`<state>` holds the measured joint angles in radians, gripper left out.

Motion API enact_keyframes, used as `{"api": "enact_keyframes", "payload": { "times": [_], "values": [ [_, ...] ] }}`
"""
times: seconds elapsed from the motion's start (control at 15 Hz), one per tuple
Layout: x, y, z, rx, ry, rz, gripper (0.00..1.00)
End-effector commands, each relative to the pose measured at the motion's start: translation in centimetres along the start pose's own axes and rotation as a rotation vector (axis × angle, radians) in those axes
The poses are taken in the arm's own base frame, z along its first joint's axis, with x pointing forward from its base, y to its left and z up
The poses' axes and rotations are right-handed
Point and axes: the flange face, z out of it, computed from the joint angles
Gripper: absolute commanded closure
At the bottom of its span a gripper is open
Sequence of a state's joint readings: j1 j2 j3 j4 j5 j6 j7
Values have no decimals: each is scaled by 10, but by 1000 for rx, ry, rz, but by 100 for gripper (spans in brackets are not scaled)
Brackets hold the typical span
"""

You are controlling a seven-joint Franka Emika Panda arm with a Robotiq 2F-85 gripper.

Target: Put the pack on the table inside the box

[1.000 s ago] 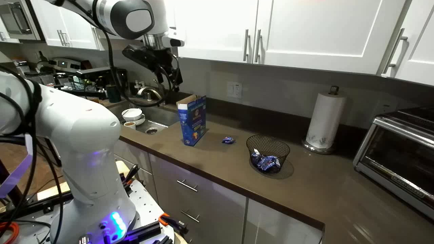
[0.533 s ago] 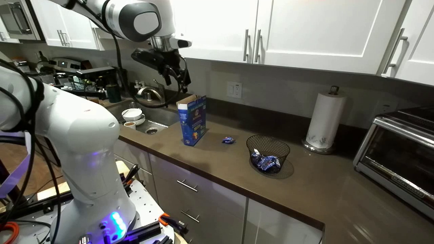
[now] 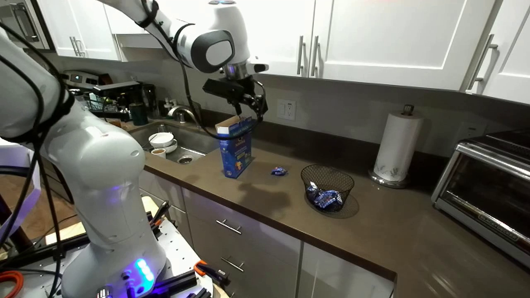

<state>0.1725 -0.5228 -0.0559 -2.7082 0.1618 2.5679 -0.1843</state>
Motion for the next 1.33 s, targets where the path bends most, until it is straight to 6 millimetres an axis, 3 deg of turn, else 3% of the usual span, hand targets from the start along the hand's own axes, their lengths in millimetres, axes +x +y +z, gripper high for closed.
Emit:
{"api": "enact_keyframes", "payload": {
  "times": [0.0,0.47,0.8,1.2,1.27],
  "values": [
    [36,9,40,-35,5,-77,0],
    [72,19,130,-74,8,-132,0],
    [98,27,178,-79,45,-147,0],
    [161,90,177,-72,79,-146,0],
    [142,76,176,-96,77,-128,0]
  ]
}}
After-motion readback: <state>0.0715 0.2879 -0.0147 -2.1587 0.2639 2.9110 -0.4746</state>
